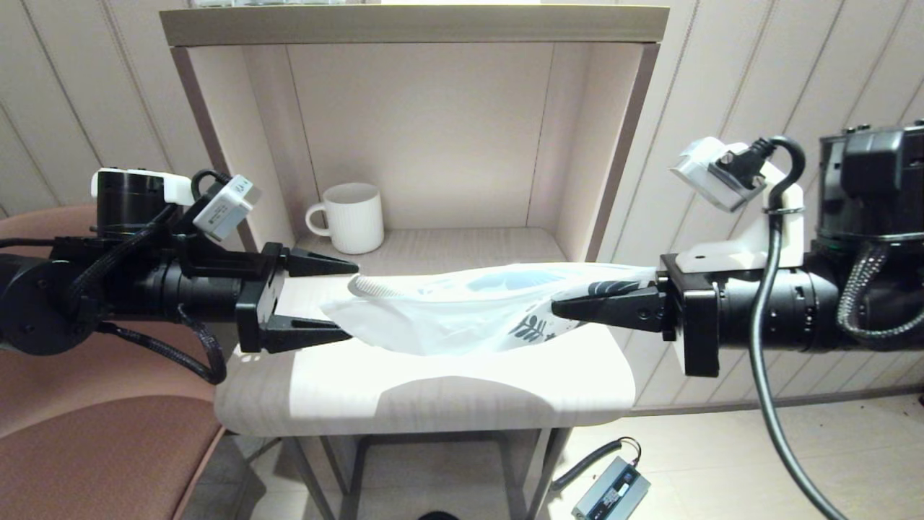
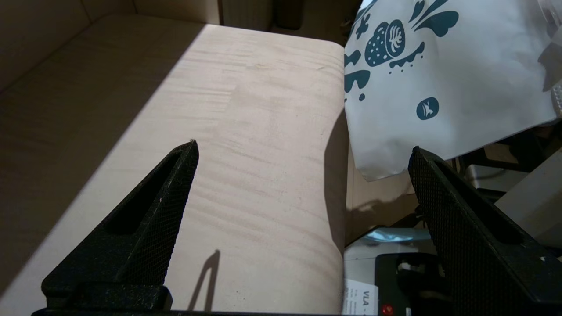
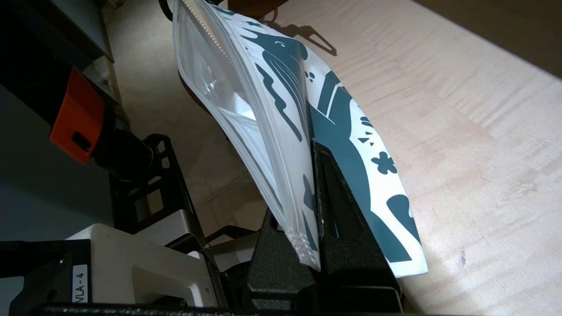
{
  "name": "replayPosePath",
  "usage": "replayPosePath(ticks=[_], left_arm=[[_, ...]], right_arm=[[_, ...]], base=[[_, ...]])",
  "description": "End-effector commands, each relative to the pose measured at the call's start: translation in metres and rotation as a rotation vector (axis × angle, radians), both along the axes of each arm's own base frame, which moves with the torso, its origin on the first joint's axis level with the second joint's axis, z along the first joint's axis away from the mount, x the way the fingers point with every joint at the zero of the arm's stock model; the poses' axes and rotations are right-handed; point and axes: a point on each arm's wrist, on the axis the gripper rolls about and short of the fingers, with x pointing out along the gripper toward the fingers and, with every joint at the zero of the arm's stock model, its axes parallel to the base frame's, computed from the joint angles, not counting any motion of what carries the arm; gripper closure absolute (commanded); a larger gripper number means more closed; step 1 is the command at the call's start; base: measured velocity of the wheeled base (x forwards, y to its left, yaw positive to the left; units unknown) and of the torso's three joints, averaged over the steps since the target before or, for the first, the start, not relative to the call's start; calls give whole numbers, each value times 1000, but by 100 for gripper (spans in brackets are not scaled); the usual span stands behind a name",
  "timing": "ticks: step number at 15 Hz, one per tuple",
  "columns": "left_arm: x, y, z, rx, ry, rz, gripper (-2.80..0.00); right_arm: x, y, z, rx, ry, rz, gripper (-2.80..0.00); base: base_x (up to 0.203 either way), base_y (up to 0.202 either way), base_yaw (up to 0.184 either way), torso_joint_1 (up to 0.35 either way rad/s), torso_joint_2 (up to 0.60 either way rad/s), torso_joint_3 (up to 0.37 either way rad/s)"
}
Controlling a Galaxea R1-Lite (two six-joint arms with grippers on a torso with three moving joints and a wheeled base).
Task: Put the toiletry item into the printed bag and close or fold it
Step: Hand it to the other hand
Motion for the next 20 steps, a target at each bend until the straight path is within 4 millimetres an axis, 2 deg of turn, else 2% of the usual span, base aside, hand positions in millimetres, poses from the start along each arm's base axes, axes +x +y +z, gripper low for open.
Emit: replayPosePath(ticks=[1, 5, 8, 11, 15, 20], left_arm=[[-1, 0, 2, -4, -12, -7, -280], [-1, 1, 2, -3, -14, -2, -280], [-1, 1, 1, -3, -12, -3, -280], [-2, 1, 1, -3, -11, -4, -280], [-2, 0, 0, -2, -9, -6, -280], [-4, -4, -3, 5, -22, -27, -280]], right_arm=[[1, -2, 0, 1, -3, -6, 0], [2, -18, 8, 14, -30, -61, 0], [-2, -21, 6, 15, -22, -49, 0], [7, -14, -2, 7, 10, -14, 0], [33, 0, -12, -6, 49, 10, 0], [55, 22, -14, -5, 59, 57, 0]], base=[[0, 0, 0, 0, 0, 0], [0, 0, 0, 0, 0, 0], [0, 0, 0, 0, 0, 0], [0, 0, 0, 0, 0, 0], [0, 0, 0, 0, 0, 0], [0, 0, 0, 0, 0, 0]])
